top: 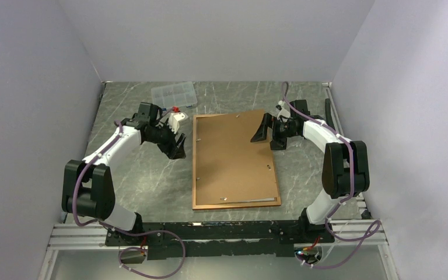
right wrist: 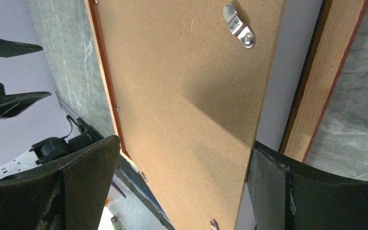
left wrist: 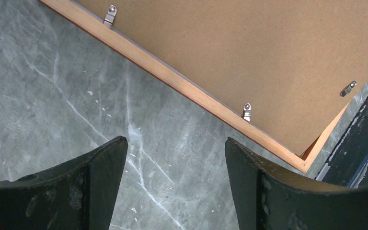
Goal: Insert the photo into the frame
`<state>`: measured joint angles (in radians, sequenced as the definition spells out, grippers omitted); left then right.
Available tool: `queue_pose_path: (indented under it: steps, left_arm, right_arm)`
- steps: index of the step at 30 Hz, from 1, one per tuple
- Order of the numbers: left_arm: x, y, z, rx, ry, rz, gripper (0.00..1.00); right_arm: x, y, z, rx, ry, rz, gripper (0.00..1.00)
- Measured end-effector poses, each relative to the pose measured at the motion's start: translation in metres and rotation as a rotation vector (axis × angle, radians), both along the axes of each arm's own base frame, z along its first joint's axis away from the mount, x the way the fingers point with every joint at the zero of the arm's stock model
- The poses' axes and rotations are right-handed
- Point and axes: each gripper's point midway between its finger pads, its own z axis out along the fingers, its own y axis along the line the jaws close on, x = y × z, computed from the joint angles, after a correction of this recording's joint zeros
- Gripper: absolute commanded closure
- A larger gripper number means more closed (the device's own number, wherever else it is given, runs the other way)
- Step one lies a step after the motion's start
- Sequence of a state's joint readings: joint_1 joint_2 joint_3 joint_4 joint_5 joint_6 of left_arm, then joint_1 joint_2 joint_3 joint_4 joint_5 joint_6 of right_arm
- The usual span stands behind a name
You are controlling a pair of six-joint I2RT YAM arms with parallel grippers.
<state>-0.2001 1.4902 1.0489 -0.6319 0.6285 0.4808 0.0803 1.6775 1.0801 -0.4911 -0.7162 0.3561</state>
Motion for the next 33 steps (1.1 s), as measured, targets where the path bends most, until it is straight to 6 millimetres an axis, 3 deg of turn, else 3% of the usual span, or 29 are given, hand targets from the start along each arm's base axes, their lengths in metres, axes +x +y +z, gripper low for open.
queue_pose_path:
  steps: [14,27,33]
  left_arm:
    - [-0.003,0.005,-0.007,0.027,0.011,0.009,0.22]
    - [-0.006,0.008,-0.010,0.048,0.022,0.011,0.23]
    - [-0.007,0.009,-0.010,0.050,0.026,0.011,0.23]
  right_arm:
    - [-0.001,0.002,-0.023,-0.216,-0.003,0.028,0.00]
    - [0.008,-0.010,-0.031,-0.482,-0.047,-0.004,0.00]
    - [0.010,-0.011,-0.027,-0.499,-0.066,-0.026,0.00]
